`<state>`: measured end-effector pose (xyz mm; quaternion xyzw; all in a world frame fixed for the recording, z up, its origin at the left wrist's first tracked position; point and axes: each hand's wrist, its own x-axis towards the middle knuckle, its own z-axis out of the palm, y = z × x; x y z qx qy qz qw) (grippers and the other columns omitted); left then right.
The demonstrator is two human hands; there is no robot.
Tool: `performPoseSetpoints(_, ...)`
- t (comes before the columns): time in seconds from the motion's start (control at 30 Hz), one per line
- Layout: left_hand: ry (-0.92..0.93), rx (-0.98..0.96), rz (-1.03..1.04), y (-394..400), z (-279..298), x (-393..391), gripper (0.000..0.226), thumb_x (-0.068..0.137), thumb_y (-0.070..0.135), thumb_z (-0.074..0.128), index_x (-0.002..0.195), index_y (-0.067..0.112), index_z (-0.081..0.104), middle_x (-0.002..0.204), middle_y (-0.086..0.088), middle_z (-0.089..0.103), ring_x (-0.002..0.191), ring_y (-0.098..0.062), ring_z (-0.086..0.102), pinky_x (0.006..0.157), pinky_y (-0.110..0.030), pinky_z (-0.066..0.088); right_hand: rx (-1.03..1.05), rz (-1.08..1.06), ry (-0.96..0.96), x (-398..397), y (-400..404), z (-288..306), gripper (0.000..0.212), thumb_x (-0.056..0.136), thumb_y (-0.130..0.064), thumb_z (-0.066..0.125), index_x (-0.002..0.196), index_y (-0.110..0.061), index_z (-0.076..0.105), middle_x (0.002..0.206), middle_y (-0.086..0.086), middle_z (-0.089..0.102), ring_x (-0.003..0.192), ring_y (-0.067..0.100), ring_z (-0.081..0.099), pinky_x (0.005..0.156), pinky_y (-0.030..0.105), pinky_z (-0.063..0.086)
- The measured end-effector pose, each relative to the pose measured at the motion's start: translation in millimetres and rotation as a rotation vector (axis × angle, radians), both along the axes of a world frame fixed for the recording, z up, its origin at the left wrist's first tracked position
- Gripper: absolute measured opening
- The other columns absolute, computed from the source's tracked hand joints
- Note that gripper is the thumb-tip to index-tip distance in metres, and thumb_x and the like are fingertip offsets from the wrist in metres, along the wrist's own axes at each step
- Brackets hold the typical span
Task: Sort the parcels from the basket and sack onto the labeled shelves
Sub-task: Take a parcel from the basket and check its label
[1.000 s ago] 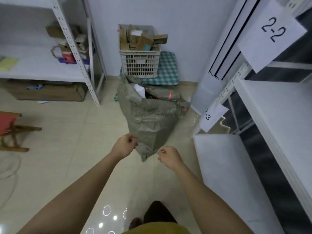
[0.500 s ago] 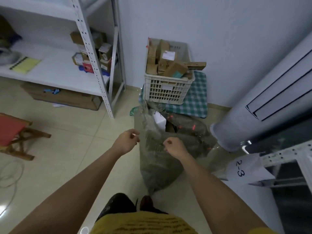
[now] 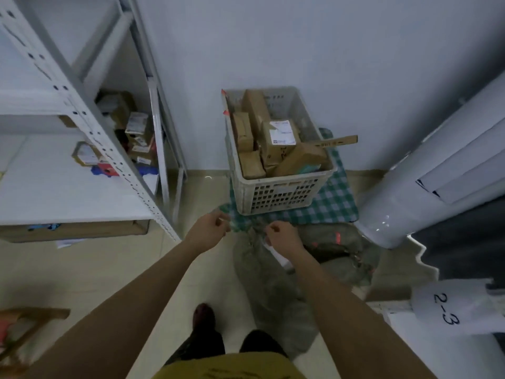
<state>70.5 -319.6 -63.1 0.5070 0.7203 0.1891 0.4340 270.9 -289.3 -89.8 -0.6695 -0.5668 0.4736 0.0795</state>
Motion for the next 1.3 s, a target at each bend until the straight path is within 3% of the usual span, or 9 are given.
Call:
performPoseSetpoints(0.3,-0.04,-0.018,-0.123,131.7,9.6,-53.5,0.026,0.099,0.023,0.045,0.121,0.018,0.058,0.103,-0.006,0.067,0.095,-0.022,0.064,0.089,-0.039,0.053,0.138,-0.161,0.066,-75.2,105.5,24.9,0.027,0.1,-0.02,0.049,0.094,0.001,0.065,0.088,0.013,0.067,0.079,0.021,0.058,0.071,0.03,0.045)
performPoseSetpoints(0.43,-0.048,0.014,-0.137,183.2,8.5,-63.8,0.024,0.1,0.024,0.047,0.119,0.016,0.058,0.107,-0.004,0.064,0.097,-0.019,0.062,0.083,-0.031,0.051,0.165,-0.178,0.096,-101.0,162.0,33.5,0.026,0.1,-0.018,0.047,0.099,-0.001,0.066,0.092,0.009,0.066,0.087,0.024,0.062,0.072,0.03,0.046)
performPoseSetpoints(0.57,0.022,0.061,-0.12,235.0,13.0,-76.0,0.028,0.1,0.023,0.046,0.123,0.013,0.059,0.118,-0.005,0.062,0.097,-0.014,0.055,0.08,-0.026,0.044,0.257,-0.129,0.087,-121.2,211.3,35.9,0.019,0.099,-0.02,0.048,0.083,-0.018,0.059,0.085,0.001,0.06,0.081,0.019,0.058,0.071,0.029,0.046)
performPoseSetpoints(0.63,0.039,0.066,-0.106,256.0,12.4,-79.9,0.028,0.1,0.021,0.046,0.123,0.01,0.06,0.121,-0.007,0.062,0.1,-0.016,0.055,0.081,-0.024,0.041,0.343,-0.089,0.004,-128.6,235.8,33.2,0.009,0.097,-0.021,0.051,0.097,-0.02,0.06,0.102,0.0,0.057,0.092,0.018,0.056,0.08,0.031,0.048)
performPoseSetpoints(0.77,0.016,0.044,-0.099,280.8,11.7,-90.4,0.027,0.099,0.017,0.048,0.122,0.008,0.06,0.123,-0.009,0.061,0.098,-0.011,0.052,0.08,-0.021,0.04,0.317,0.011,-0.205,-142.9,274.5,22.7,0.056,0.097,-0.034,0.054,0.145,-0.015,0.033,0.151,0.012,0.026,0.136,0.031,0.031,0.11,0.044,0.035)
performPoseSetpoints(0.83,-0.001,0.023,-0.099,290.0,8.9,-96.0,0.027,0.1,0.016,0.047,0.122,0.007,0.059,0.123,-0.01,0.06,0.098,-0.011,0.051,0.073,-0.015,0.04,0.25,0.033,-0.249,-150.3,287.7,15.0,0.073,0.096,-0.041,0.054,0.153,-0.018,0.015,0.16,0.015,0.008,0.145,0.036,0.015,0.114,0.047,0.027)
performPoseSetpoints(0.93,-0.011,0.002,-0.118,307.1,7.9,-106.6,0.029,0.1,0.014,0.045,0.125,0.006,0.057,0.126,-0.01,0.057,0.104,-0.014,0.052,0.063,-0.008,0.038,0.128,0.044,-0.317,-158.5,307.4,-1.1,0.088,0.095,-0.047,0.054,0.155,-0.024,-0.005,0.162,0.017,-0.003,0.145,0.039,0.016,0.113,0.051,0.03)
performPoseSetpoints(1.1,-0.016,-0.05,-0.191,326.4,8.0,-123.9,0.03,0.1,0.018,0.046,0.129,0.011,0.055,0.129,-0.007,0.055,0.111,-0.014,0.051,0.085,-0.023,0.04,0.089,0.037,-0.441,-162.6,318.2,-13.8,0.085,0.099,-0.038,0.047,0.155,-0.018,-0.013,0.146,0.019,0.035,0.125,0.034,0.047,0.098,0.046,0.046)
performPoseSetpoints(1.3,-0.058,-0.102,-0.212,347.2,6.0,-131.5,0.028,0.1,0.016,0.046,0.127,0.012,0.056,0.13,-0.007,0.055,0.117,-0.018,0.051,0.091,-0.025,0.04,0.153,-0.086,-0.396,-156.2,323.4,3.5,0.08,0.097,-0.037,0.052,0.156,-0.018,0.001,0.145,0.017,0.04,0.122,0.033,0.05,0.095,0.044,0.048)
